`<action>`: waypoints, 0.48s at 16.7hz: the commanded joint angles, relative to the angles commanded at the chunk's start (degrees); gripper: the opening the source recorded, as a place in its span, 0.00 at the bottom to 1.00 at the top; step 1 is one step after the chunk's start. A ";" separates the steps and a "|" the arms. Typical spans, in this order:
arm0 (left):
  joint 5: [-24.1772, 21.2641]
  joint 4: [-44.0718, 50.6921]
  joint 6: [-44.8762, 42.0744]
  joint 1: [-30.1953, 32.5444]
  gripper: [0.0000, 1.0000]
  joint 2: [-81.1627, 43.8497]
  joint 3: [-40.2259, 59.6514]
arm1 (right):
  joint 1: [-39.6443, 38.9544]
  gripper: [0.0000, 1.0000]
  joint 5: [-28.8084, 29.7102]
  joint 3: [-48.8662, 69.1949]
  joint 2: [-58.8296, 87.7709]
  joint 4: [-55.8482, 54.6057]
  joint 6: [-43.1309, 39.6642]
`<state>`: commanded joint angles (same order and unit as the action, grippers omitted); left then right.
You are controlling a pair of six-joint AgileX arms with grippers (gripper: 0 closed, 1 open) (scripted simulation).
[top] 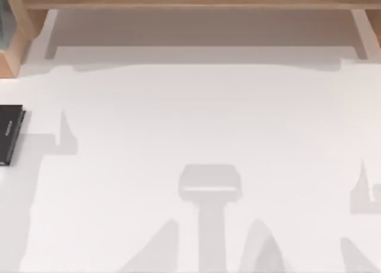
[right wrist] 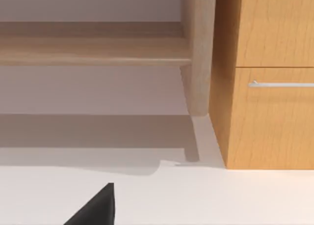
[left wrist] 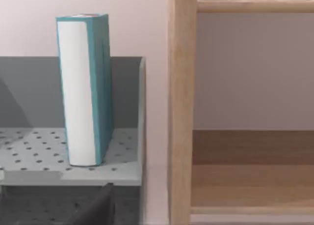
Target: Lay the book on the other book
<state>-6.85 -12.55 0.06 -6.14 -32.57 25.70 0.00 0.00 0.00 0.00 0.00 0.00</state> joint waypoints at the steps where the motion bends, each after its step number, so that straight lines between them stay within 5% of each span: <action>1: -0.81 -1.47 0.00 -0.68 1.00 -6.28 3.69 | 0.00 1.00 0.00 0.00 0.00 0.00 0.00; 8: -6.32 -11.58 0.08 -5.87 1.00 -48.56 27.01 | 0.00 1.00 0.00 0.00 0.00 0.00 0.00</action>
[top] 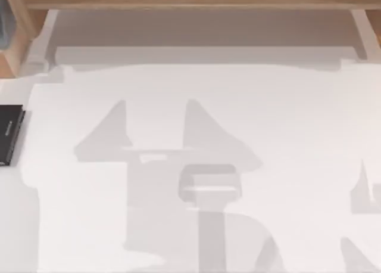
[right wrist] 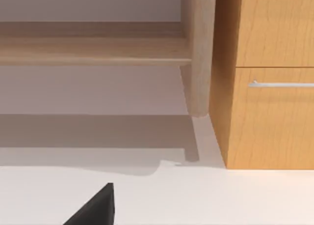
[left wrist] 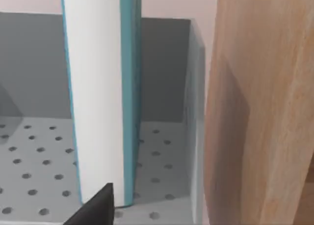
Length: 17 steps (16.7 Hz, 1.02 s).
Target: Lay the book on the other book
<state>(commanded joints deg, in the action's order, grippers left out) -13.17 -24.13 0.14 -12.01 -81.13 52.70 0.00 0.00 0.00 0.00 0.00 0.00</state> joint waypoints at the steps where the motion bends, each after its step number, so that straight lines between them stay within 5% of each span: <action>1: -0.81 -1.54 0.01 -0.90 1.00 -4.86 3.17 | 0.00 1.00 0.00 0.00 0.00 0.00 0.00; 8: -5.57 -10.25 -0.01 -4.95 1.00 -28.78 21.76 | 0.00 1.00 0.00 0.00 0.00 0.00 0.00; 17: -5.62 -10.40 -0.01 -4.48 1.00 -30.83 24.17 | 0.00 1.00 0.00 0.00 0.00 0.00 0.00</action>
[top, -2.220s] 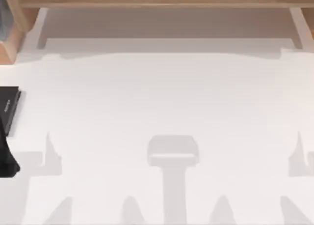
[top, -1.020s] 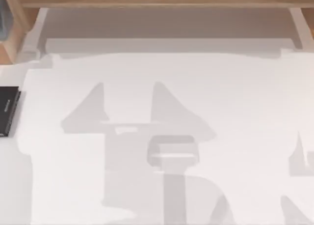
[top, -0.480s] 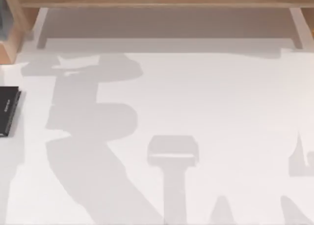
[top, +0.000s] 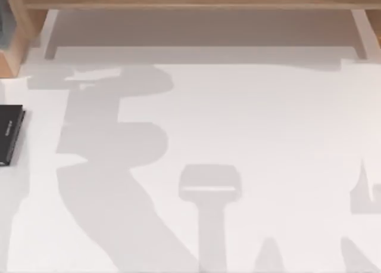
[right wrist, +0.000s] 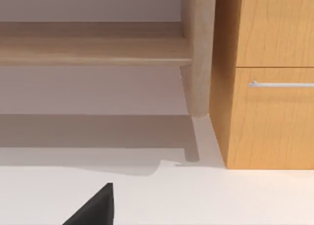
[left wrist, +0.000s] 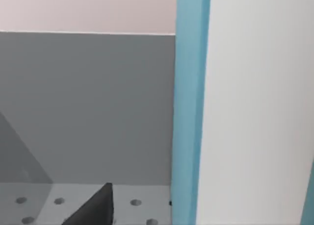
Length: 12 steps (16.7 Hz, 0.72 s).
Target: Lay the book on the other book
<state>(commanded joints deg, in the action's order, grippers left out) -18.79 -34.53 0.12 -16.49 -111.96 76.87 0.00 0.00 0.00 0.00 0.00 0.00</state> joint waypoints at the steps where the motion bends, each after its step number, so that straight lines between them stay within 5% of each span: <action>1: 0.45 0.87 0.01 0.34 1.00 -0.06 1.00 | 0.00 1.00 0.00 0.00 0.00 0.00 0.00; 12: 0.58 1.84 0.06 0.60 1.00 -6.05 7.92 | 0.00 1.00 0.00 0.00 0.00 0.00 0.00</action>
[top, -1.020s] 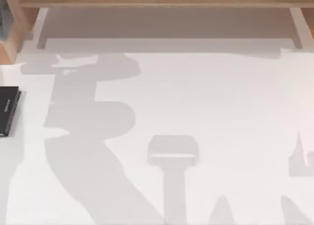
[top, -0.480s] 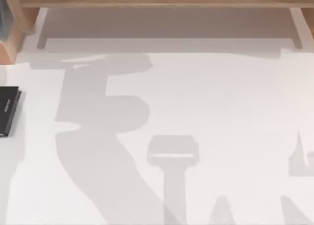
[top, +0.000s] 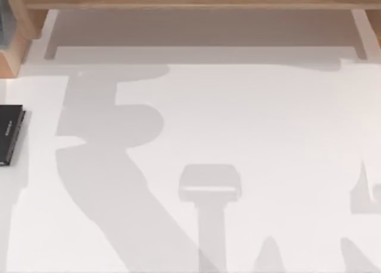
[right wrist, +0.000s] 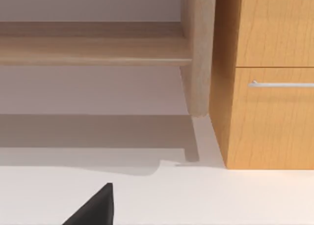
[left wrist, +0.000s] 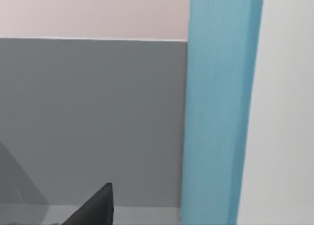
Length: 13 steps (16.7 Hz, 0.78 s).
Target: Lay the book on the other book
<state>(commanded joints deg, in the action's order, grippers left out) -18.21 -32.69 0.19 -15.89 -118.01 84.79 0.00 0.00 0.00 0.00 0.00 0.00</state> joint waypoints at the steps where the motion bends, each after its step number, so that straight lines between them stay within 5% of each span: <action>1: 0.00 0.00 0.00 0.00 1.00 0.00 0.00 | 0.00 1.00 0.00 0.00 0.00 0.00 0.00; 2: 0.00 0.00 0.00 0.00 1.00 0.00 0.00 | 0.00 1.00 0.00 0.00 0.00 0.00 0.00; 13: 0.00 0.00 0.00 0.00 0.17 0.00 0.00 | 0.00 1.00 0.00 0.00 0.00 0.00 0.00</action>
<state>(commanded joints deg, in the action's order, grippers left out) -18.21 -32.69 0.19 -15.89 -118.01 84.79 0.00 0.00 0.00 0.00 0.00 0.00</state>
